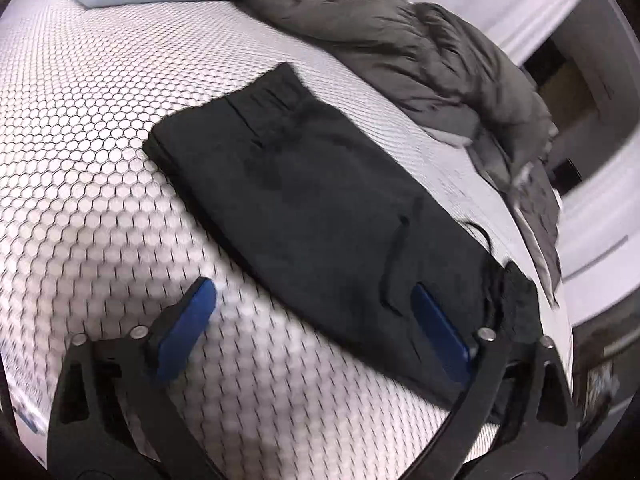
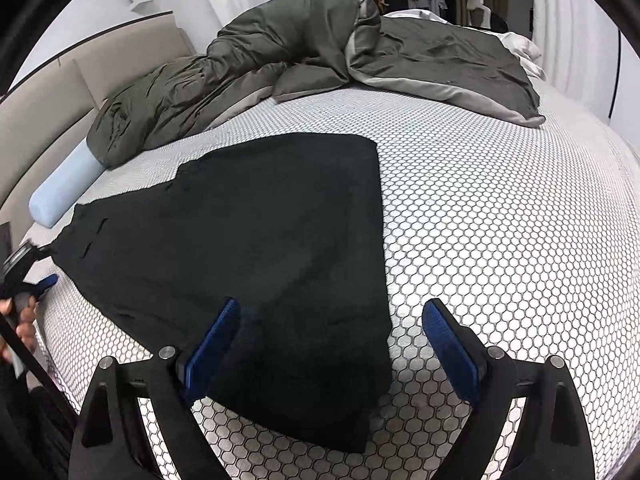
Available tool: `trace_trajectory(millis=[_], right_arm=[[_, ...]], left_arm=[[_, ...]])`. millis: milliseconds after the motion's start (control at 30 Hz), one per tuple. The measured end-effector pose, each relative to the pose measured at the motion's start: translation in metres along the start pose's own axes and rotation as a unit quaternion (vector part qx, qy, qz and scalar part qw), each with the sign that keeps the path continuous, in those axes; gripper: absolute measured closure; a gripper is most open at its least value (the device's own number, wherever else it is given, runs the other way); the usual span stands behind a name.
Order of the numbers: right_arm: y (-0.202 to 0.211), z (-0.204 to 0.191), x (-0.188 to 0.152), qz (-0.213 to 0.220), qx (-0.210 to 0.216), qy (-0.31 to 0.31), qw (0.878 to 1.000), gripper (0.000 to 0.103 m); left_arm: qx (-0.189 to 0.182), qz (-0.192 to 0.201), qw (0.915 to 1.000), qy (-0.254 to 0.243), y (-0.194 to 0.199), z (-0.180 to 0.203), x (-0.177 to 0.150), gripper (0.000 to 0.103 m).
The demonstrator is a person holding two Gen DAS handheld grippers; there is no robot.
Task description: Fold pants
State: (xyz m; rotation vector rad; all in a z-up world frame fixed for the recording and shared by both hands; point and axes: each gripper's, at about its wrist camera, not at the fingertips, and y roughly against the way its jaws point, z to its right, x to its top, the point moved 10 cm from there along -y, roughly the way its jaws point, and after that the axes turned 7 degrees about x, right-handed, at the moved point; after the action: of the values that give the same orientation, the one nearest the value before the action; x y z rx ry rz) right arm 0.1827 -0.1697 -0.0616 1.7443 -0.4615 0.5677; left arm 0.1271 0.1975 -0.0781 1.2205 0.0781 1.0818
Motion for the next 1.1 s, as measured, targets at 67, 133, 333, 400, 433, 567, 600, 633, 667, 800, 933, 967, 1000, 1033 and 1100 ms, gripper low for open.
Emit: trace_trajectory(millis=[67,133,333,400,433,567,600,633,667,800,933,967,1000,1033,1100], right_arm=[[-0.001,0.0,-0.004,-0.004,-0.001,0.005,1.0,0.009],[-0.002,0.001,-0.007,-0.007,-0.002,0.008,1.0,0.009],[0.003,-0.001,-0.008,-0.002,0.002,0.012,1.0,0.009],[0.005,-0.002,-0.007,0.001,0.005,0.014,1.0,0.009],[0.005,-0.002,-0.007,0.002,0.005,0.014,1.0,0.009],[0.008,0.003,-0.008,0.006,0.002,0.01,1.0,0.009],[0.01,0.006,-0.007,0.008,0.0,0.006,1.0,0.009],[0.011,0.008,-0.007,0.01,-0.003,0.003,1.0,0.009],[0.013,0.014,-0.007,0.012,-0.008,-0.005,1.0,0.009],[0.019,0.038,-0.006,0.021,-0.019,-0.041,0.999,0.009],[0.025,0.061,-0.007,0.025,-0.033,-0.076,0.996,0.009],[0.026,0.065,-0.007,0.026,-0.033,-0.083,0.996,0.009],[0.028,0.067,-0.007,0.028,-0.033,-0.088,0.995,0.009],[0.029,0.067,-0.006,0.032,-0.031,-0.091,0.995,0.009],[0.031,0.06,-0.002,0.041,-0.006,-0.094,0.995,0.009]], left_arm=[[0.022,0.01,0.9997,-0.005,-0.008,-0.001,0.013,0.033],[0.039,0.006,0.9989,-0.024,-0.016,-0.001,0.021,0.09],[0.067,0.081,0.9866,-0.125,0.018,0.044,0.043,0.102],[0.055,0.114,0.9775,-0.169,0.044,0.082,0.044,0.102],[0.039,0.13,0.972,-0.192,0.059,0.106,0.041,0.102],[-0.026,0.17,0.9413,-0.29,0.107,0.209,0.005,0.102],[-0.055,0.166,0.9333,-0.314,0.114,0.241,-0.012,0.102],[-0.078,0.162,0.9253,-0.334,0.119,0.268,-0.029,0.102],[-0.103,0.157,0.9147,-0.358,0.123,0.294,-0.052,0.102],[-0.187,0.064,0.8649,-0.462,0.099,0.372,-0.167,0.071],[-0.186,-0.014,0.8485,-0.495,0.052,0.367,-0.235,0.035],[-0.184,-0.021,0.8472,-0.498,0.048,0.359,-0.24,0.035],[-0.188,-0.023,0.8483,-0.494,0.049,0.352,-0.241,0.034],[-0.19,-0.021,0.85,-0.491,0.052,0.346,-0.238,0.028],[-0.189,0.016,0.8568,-0.48,0.062,0.333,-0.217,0.016]])
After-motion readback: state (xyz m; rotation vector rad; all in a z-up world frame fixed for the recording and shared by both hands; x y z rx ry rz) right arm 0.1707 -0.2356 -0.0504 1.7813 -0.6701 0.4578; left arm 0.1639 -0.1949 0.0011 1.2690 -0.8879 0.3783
